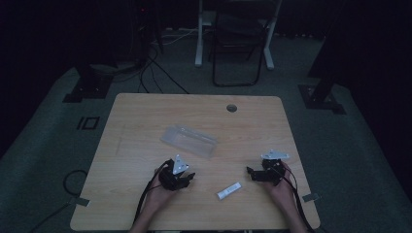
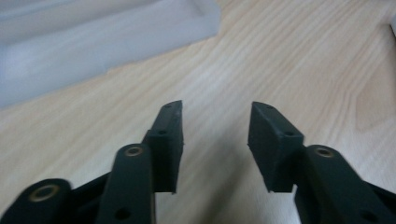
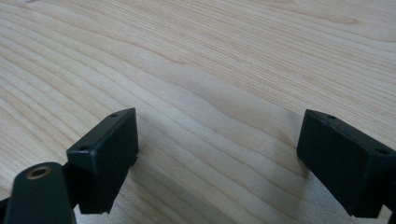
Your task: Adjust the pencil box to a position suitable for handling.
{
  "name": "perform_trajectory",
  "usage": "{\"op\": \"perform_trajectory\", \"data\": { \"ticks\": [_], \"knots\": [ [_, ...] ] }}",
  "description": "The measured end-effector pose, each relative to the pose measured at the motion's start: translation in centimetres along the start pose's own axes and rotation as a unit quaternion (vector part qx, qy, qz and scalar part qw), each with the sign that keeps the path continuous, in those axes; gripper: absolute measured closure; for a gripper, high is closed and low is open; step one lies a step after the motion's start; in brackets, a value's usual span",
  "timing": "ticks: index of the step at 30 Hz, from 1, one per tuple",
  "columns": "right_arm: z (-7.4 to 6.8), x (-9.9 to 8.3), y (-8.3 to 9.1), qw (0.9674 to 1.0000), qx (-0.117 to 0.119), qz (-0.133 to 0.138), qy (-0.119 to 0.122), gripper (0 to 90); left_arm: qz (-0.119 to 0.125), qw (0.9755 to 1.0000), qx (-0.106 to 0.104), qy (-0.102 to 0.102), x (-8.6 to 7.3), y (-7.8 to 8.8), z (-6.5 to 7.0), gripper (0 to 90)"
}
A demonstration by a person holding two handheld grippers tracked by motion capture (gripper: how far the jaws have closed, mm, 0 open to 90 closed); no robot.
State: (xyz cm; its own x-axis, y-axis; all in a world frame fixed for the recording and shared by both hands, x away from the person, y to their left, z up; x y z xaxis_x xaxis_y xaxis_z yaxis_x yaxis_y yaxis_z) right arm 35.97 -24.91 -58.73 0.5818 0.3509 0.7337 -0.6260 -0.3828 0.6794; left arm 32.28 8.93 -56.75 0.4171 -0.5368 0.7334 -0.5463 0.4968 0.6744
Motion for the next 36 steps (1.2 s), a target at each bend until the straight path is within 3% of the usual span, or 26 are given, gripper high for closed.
{"op": "perform_trajectory", "data": {
  "ticks": [6, 11, 20, 26, 31, 35, 36],
  "knots": [
    [0.0, 0.0, 0.0, 1.0, 0.0, 0.0, -0.001, 12.6, -0.009, 0.9999, -0.007, -0.01, 1.5, -1.6, -0.5, 67.6],
    [0.0, 0.0, 0.0, 1.0, 0.0, 0.0, -0.001, 12.6, -0.029, 0.9994, -0.016, -0.012, 3.1, -4.3, -1.0, 68.5],
    [0.0, 0.0, 0.0, 1.0, 0.0, 0.0, -0.001, 12.6, -0.024, 0.9995, -0.022, 0.002, 5.4, -7.0, -1.7, 65.1],
    [0.0, 0.0, 0.0, 1.0, 0.0, 0.0, -0.001, 12.6, -0.02, 0.9995, -0.02, 0.012, 5.6, -7.4, -2.1, 63.7],
    [0.0, 0.0, 0.0, 1.0, 0.0, 0.0, -0.001, 12.6, -0.021, 0.9997, -0.008, -0.004, 6.8, -8.2, -1.8, 62.3],
    [0.0, 0.0, 0.0, 1.0, 0.0, 0.0, 0.0, 12.6, -0.006, 1.0, 0.0, 0.0, 7.2, -7.7, -2.1, 62.1],
    [0.0, 0.0, 0.0, 1.0, 0.0, 0.0, -0.001, 12.6, 0.006, 0.9999, 0.013, 0.001, 7.0, -6.7, -2.5, 61.8]
  ]
}}
Point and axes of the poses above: each handheld gripper's, and its own axes: y roughly backward along the jaws, x roughly out of its top, z roughly to its right, the point moved 3 cm from there along -y, roughly forward along the jaws
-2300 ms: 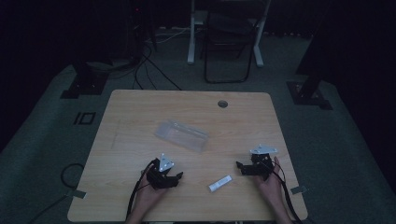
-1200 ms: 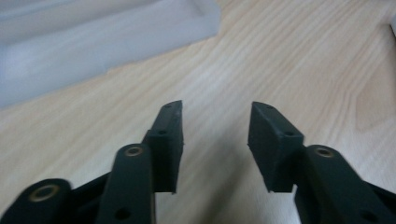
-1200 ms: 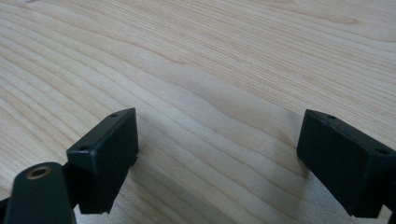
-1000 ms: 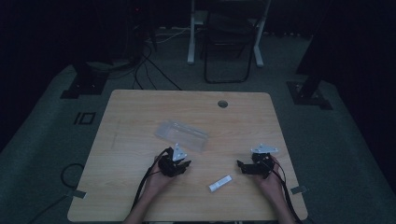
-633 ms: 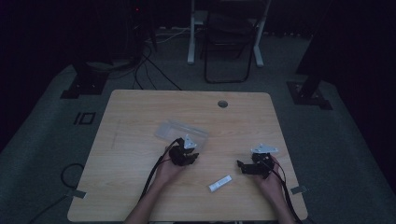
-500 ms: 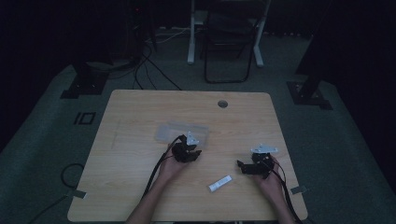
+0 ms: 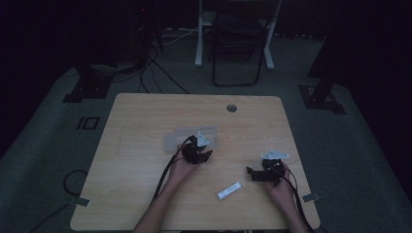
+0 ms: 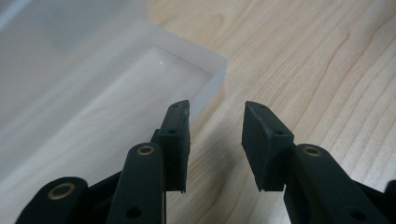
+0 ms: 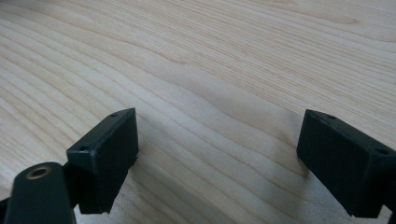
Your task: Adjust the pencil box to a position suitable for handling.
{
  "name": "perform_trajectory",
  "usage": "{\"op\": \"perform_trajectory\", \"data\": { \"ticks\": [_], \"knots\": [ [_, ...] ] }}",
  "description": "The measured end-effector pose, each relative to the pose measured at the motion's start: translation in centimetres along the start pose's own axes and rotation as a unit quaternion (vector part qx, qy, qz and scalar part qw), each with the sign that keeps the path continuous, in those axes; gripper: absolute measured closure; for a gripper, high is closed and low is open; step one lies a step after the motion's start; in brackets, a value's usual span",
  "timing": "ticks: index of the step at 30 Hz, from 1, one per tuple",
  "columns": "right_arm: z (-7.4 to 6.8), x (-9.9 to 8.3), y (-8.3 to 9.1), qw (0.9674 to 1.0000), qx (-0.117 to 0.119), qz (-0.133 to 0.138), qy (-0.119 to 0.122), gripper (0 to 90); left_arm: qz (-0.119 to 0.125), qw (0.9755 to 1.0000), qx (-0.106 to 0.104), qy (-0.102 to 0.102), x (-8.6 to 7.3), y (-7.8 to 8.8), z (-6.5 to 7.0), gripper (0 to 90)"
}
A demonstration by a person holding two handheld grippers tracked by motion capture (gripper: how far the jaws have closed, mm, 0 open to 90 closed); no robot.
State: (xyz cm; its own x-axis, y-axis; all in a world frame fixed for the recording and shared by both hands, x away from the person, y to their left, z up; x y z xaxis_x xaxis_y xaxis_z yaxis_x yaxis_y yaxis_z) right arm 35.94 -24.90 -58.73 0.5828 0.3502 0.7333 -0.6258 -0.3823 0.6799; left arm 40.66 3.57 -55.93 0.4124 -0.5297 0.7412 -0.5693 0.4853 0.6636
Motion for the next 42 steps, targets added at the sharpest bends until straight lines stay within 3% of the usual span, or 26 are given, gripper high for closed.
{"op": "perform_trajectory", "data": {
  "ticks": [3, 4, 6, 10, 11, 16, 18, 22, 26, 30, 36, 39, 42],
  "knots": [
    [0.0, 0.0, 0.0, 1.0, 0.001, 0.0, -0.001, 12.6, 0.012, 0.9998, 0.017, 0.003, -0.4, 1.3, -0.9, 61.2],
    [0.0, 0.0, 0.0, 1.0, 0.001, 0.0, -0.001, 12.6, 0.018, 0.999, 0.04, 0.002, -0.9, 2.6, -2.1, 61.0],
    [0.0, 0.0, 0.0, 1.0, 0.0, 0.0, -0.001, 12.6, 0.019, 0.9983, 0.055, 0.006, -1.6, 3.5, -3.3, 60.2],
    [0.0, 0.0, 0.0, 1.0, 0.0, 0.0, -0.001, 12.6, 0.012, 0.9979, 0.063, 0.012, -2.3, 3.9, -4.5, 58.9],
    [0.0, 0.0, 0.0, 1.0, 0.001, 0.0, -0.001, 12.6, 0.002, 0.9986, 0.053, 0.006, -3.0, 3.7, -5.2, 58.5],
    [0.0, 0.0, 0.0, 1.0, 0.001, 0.0, -0.001, 12.6, -0.032, 0.9987, 0.04, 0.001, -4.0, 2.1, -5.1, 60.2],
    [0.0, 0.0, 0.0, 1.0, 0.0, 0.0, -0.001, 12.6, -0.032, 0.9985, 0.043, -0.004, -4.2, 2.0, -5.0, 63.4],
    [0.0, 0.0, 0.0, 1.0, 0.001, 0.0, -0.001, 12.6, -0.04, 0.9983, 0.042, -0.001, -4.3, 2.3, -4.7, 78.0],
    [0.0, 0.0, 0.0, 1.0, 0.0, 0.0, -0.001, 12.6, -0.037, 0.9983, 0.046, 0.001, -5.0, 2.8, -4.4, 82.9],
    [0.0, 0.0, 0.0, 1.0, 0.001, -0.001, -0.001, 12.6, -0.036, 0.9984, 0.042, -0.011, -5.8, 3.8, -4.0, 83.8],
    [0.0, 0.0, 0.0, 1.0, 0.001, 0.0, 0.0, 12.6, -0.035, 0.9983, 0.003, -0.046, -7.0, 5.4, -3.3, 82.7],
    [0.0, 0.0, 0.0, 1.0, 0.0, 0.0, 0.0, 12.6, -0.035, 0.9984, -0.004, -0.045, -7.1, 5.7, -3.1, 73.4],
    [0.0, 0.0, 0.0, 1.0, 0.001, 0.0, -0.001, 12.6, -0.014, 0.999, -0.013, -0.039, -6.7, 6.3, -2.5, 69.5]
  ]
}}
Point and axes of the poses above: each handheld gripper's, and its own axes: y roughly backward along the jaws, x roughly out of its top, z roughly to its right, the point moved 3 cm from there along -y, roughly forward along the jaws
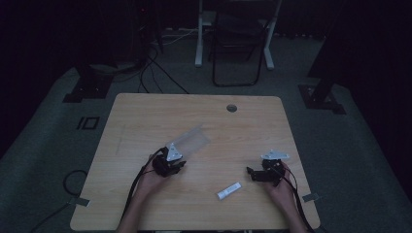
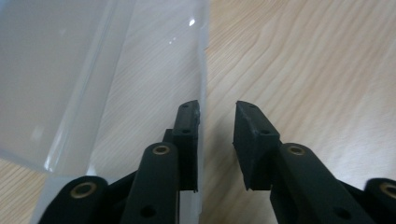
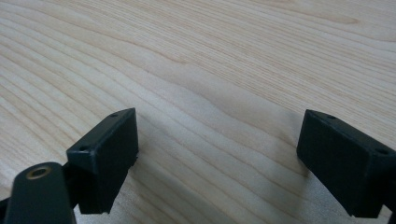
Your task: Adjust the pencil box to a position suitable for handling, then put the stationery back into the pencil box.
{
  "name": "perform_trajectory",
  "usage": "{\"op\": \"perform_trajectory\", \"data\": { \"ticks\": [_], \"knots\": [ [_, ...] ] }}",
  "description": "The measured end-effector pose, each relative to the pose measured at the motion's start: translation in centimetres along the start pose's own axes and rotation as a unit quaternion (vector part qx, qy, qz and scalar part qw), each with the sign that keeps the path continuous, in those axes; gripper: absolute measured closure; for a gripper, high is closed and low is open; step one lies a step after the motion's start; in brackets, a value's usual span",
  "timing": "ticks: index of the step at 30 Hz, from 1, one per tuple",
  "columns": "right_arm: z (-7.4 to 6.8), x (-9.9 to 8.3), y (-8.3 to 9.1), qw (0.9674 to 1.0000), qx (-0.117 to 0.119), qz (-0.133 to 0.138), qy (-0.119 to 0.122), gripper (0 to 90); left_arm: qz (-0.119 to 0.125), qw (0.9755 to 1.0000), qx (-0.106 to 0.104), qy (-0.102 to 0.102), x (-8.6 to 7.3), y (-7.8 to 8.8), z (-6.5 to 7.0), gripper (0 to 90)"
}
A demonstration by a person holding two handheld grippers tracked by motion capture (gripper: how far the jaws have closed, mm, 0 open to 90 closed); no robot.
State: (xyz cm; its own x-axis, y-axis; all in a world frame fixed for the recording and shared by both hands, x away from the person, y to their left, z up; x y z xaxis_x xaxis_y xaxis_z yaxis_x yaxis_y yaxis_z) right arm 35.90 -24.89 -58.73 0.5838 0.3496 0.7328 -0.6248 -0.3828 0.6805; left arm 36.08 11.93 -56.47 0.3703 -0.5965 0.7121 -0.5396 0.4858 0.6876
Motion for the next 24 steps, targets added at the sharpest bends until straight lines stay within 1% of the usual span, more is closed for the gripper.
{"op": "perform_trajectory", "data": {
  "ticks": [1, 5, 6, 9, 11, 14, 17, 21, 24],
  "knots": [
    [0.0, 0.0, 0.0, 1.0, 0.0, 0.0, 0.0, 12.6, 0.006, 1.0, -0.001, 0.001, 0.2, 0.2, 0.1, 68.3],
    [0.0, 0.0, 0.0, 1.0, 0.0, 0.0, 0.0, 12.6, 0.031, 0.9993, -0.01, 0.017, 1.0, 1.0, 0.8, 65.4],
    [0.0, 0.0, 0.0, 1.0, 0.0, 0.0, 0.0, 12.6, 0.034, 0.9992, -0.01, 0.017, 1.1, 1.1, 1.0, 64.3],
    [0.0, 0.0, 0.0, 1.0, 0.0, 0.0, 0.0, 12.6, 0.039, 0.999, -0.015, 0.017, 1.7, 1.4, 1.8, 62.1],
    [0.0, 0.0, 0.0, 1.0, 0.0, 0.0, 0.0, 12.6, 0.041, 0.9988, -0.017, 0.019, 1.7, 1.5, 1.9, 61.5],
    [0.0, 0.0, 0.0, 1.0, 0.001, 0.0, 0.002, 12.6, 0.051, 0.998, -0.031, 0.023, 2.2, 1.8, 2.7, 59.5],
    [0.0, 0.0, 0.0, 1.0, 0.001, 0.0, 0.001, 12.6, 0.051, 0.9974, -0.042, 0.028, 2.7, 1.8, 3.4, 56.1],
    [0.0, 0.0, 0.0, 1.0, 0.0, 0.0, 0.002, 12.6, 0.055, 0.9964, -0.052, 0.037, 3.0, 1.7, 4.0, 54.5],
    [0.0, 0.0, 0.0, 1.0, 0.0, 0.0, 0.002, 12.6, 0.056, 0.9961, -0.055, 0.039, 3.3, 1.8, 4.4, 54.0]
  ]
}}
Point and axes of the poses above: each handheld gripper's, and its own axes: y roughly backward along the jaws, x roughly out of its top, z roughly to its right, the point moved 3 cm from there along -y, roughly forward along the jaws
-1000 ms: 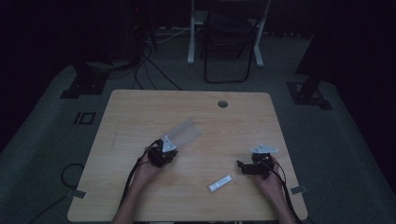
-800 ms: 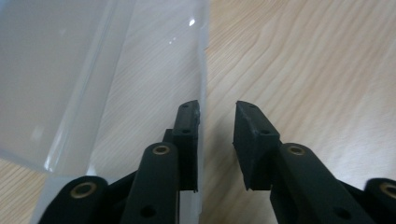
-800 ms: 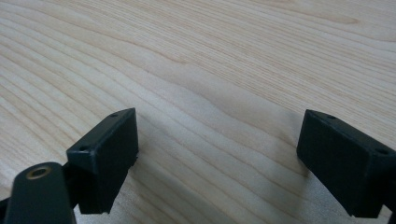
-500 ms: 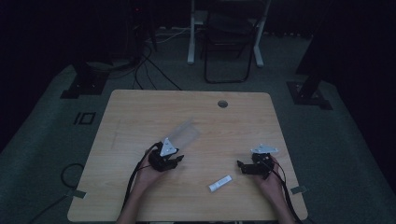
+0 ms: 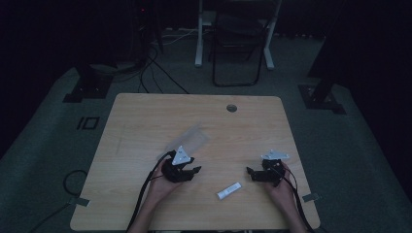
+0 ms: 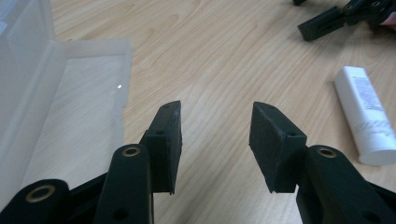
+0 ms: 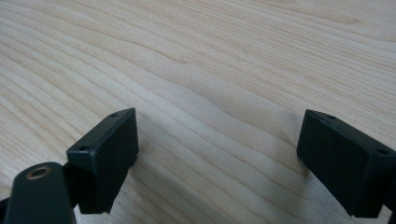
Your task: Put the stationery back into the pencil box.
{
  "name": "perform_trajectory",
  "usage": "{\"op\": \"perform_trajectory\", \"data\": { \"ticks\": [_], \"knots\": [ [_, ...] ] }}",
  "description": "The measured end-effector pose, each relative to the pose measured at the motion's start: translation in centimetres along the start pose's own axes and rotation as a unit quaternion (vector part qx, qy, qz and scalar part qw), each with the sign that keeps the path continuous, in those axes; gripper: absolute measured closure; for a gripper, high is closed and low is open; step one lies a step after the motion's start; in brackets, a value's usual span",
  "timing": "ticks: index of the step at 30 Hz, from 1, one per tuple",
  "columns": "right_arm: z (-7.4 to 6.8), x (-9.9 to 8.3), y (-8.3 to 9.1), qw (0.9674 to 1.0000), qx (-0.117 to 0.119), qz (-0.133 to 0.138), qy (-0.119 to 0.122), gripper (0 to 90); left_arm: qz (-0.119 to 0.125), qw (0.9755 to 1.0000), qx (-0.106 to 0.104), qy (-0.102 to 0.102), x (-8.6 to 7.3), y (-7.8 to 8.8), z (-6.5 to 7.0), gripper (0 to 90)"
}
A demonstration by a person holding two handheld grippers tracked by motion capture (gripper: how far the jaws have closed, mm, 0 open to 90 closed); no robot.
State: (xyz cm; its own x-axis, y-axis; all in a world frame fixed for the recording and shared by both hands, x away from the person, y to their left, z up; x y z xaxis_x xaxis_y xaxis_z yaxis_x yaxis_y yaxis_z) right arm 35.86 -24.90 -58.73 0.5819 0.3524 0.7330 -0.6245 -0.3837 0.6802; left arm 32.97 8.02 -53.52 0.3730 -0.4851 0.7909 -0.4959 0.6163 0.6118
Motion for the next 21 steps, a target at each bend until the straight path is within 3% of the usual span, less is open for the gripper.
{"op": "perform_trajectory", "data": {
  "ticks": [21],
  "knots": [
    [0.0, 0.0, 0.0, 1.0, 0.0, 0.0, 0.0, 12.6, 0.015, 0.9998, -0.013, -0.002, 1.9, -1.1, 2.8, 53.8]
  ]
}}
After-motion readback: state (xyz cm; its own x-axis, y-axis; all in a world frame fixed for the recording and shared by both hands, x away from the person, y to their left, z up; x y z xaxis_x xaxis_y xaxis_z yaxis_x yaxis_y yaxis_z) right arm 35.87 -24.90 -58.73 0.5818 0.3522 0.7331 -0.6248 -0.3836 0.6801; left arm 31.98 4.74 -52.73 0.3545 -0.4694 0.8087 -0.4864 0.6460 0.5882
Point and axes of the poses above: each handheld gripper's, and its own axes: y roughly backward along the jaws, x roughly out of its top, z roughly to its right, the point moved 3 cm from there along -y, roughly forward along the jaws
